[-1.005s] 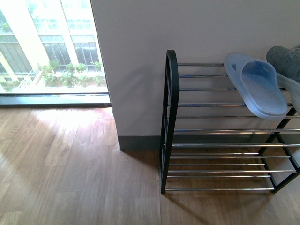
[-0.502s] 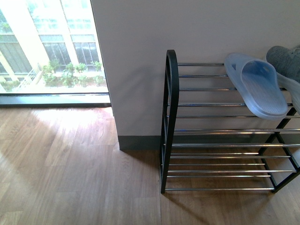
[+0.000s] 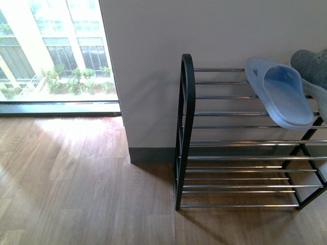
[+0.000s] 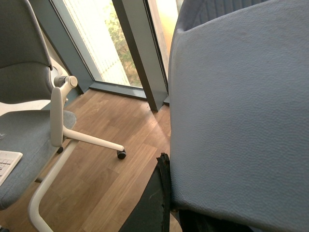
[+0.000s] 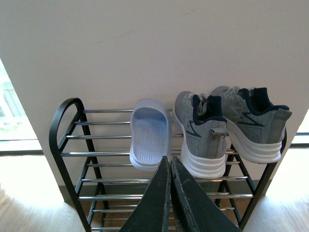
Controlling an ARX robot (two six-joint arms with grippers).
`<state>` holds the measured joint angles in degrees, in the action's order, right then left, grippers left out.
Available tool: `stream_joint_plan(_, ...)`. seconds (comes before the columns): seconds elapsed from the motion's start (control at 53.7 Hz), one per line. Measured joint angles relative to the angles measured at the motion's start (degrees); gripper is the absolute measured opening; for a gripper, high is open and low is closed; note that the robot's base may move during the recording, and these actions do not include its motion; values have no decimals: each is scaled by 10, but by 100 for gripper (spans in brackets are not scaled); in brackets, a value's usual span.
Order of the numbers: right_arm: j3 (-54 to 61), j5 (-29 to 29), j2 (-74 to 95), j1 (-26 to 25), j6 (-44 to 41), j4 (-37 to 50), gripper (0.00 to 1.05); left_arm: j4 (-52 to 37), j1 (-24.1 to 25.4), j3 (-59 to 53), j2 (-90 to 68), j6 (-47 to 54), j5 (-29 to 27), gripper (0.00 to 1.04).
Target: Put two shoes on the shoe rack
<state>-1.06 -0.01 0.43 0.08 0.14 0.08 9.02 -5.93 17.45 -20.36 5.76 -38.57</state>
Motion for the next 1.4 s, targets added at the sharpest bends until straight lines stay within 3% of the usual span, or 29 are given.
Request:
stream_joint_plan(0.26, 0, -1, -1, 0, 0, 0, 57, 0, 0, 0, 0, 0, 0, 2)
stream_joint_plan(0.558, 0, -1, -1, 0, 0, 0, 97, 0, 0, 0, 1, 0, -3, 2)
stream_joint_plan(0.726, 0, 0, -1, 0, 0, 0, 96, 0, 0, 0, 1, 0, 4, 2)
stream_joint_plan(0.8, 0, 4, -1, 0, 0, -1, 96, 4, 28, 5, -7, -26, 145, 2)
stream_joint_plan(0.856, 0, 3, -1, 0, 0, -1, 96, -1, 6, 26, -59, -69, 220, 2)
stream_joint_plan(0.93, 0, 2, -2, 0, 0, -1, 96, -48, -52, 70, -178, -123, 223, 2)
stream_joint_plan(1.061, 0, 2, -2, 0, 0, -1, 96, -101, -95, 159, -362, -166, 228, 2)
stream_joint_plan(1.209, 0, 2, -2, 0, 0, -1, 96, -139, -118, 266, -591, -174, 224, 2)
stream_joint_plan(1.395, 0, 2, -2, 0, 0, -1, 96, -124, -137, 413, -784, -170, 219, 2)
